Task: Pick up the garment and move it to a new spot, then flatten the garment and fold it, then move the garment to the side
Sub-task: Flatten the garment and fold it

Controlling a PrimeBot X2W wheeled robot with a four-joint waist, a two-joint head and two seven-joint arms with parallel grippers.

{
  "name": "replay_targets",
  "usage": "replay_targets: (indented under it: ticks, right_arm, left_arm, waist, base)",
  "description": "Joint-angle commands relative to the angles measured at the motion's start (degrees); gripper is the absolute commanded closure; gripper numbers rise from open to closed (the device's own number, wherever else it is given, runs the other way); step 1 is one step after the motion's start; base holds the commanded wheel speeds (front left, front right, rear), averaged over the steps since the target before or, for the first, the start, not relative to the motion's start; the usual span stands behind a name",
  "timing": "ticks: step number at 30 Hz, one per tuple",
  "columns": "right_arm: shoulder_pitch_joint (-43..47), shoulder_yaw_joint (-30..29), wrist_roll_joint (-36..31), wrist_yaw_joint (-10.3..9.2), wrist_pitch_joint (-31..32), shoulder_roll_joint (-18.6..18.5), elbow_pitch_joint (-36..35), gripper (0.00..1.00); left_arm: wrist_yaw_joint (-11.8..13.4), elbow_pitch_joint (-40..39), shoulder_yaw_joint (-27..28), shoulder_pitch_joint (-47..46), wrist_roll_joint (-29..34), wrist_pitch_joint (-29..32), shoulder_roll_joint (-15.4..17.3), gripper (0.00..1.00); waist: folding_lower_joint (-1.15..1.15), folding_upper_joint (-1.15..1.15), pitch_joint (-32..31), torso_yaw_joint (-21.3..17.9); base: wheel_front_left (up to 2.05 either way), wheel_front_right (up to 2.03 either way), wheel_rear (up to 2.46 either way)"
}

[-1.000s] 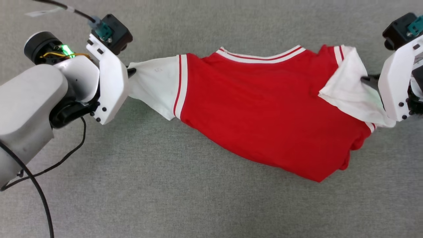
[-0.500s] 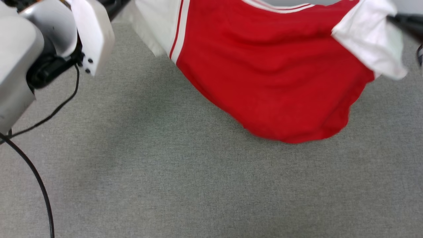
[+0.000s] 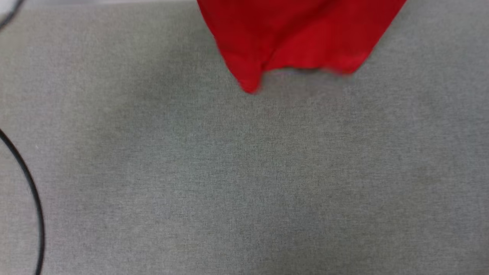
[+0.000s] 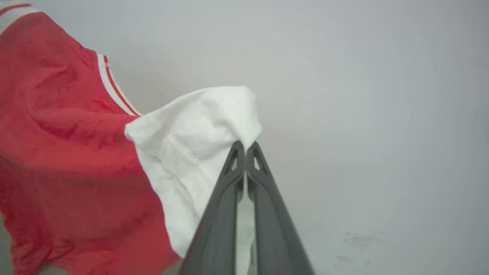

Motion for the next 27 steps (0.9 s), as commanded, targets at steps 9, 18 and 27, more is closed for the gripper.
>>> replay_targets:
  ticks: [9, 18, 27]
  right_arm:
    - [-18.0, -1.8, -10.9, -0.06, -8.2, 8.2, 13.1, 1.00]
    - [-29.2, -1.3, -17.6, -0.06, -14.6, 14.0, 24.5, 1.00]
    - [-26.8, 2.4, -17.4, -0.06, -20.4, 17.5, 31.4, 1.00]
  left_arm:
    - [0.6, 8.7, 3.1, -11.6, 3.9, -5.2, -2.9, 1.00]
    - [0.8, 16.8, 4.0, -19.3, 8.0, -13.1, -6.7, 1.00]
    - [-0.3, 23.6, 2.6, -18.2, 8.1, -17.8, -8.8, 1.00]
  waist:
    - [0.00, 0.00, 8.7, 0.1]
    - [0.00, 0.00, 13.0, 0.5]
    - [0.00, 0.00, 14.5, 0.9]
  base:
    - [0.00, 0.00, 0.00]
    - [0.00, 0.00, 0.00]
    - [0.00, 0.00, 0.00]
